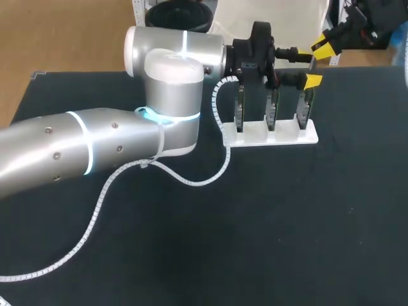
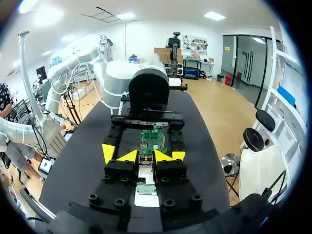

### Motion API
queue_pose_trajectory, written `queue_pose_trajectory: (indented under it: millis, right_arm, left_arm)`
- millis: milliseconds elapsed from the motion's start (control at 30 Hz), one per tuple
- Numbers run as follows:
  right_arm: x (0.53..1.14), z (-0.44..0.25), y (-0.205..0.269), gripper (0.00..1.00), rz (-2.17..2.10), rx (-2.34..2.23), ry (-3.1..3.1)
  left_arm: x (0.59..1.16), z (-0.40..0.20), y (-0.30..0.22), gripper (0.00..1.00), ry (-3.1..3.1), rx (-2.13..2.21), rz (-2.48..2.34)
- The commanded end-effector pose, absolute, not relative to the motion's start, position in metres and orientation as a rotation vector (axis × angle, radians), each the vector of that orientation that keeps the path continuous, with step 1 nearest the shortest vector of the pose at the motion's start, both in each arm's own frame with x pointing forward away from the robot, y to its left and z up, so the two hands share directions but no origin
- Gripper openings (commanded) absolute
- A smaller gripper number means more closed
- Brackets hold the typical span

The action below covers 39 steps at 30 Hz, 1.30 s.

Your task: Pick up the optical module with the left hand, and insert it into the network port with the right hand.

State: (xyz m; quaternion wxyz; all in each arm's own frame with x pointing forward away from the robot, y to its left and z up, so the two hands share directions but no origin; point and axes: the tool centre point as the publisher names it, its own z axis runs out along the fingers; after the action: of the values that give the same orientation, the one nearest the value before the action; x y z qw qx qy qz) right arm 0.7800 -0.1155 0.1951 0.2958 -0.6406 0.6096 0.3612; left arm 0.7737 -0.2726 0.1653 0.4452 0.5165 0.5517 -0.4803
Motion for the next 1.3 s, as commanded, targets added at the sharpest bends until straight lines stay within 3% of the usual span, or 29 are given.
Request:
queue_pose_trajectory:
  millis: [33, 1300]
  right_arm:
    - [0.777, 0.195, -0.116, 0.0, 0.955, -1.701, 1.619]
    - [0.779, 0.194, -0.114, 0.0, 0.951, -1.713, 1.618]
  left_arm:
    - [0.768, 0.17, -0.269, 1.0, 1.396, 1.302, -1.149]
    - [0.769, 0.152, -0.251, 1.0, 1.643, 1.488, -0.932]
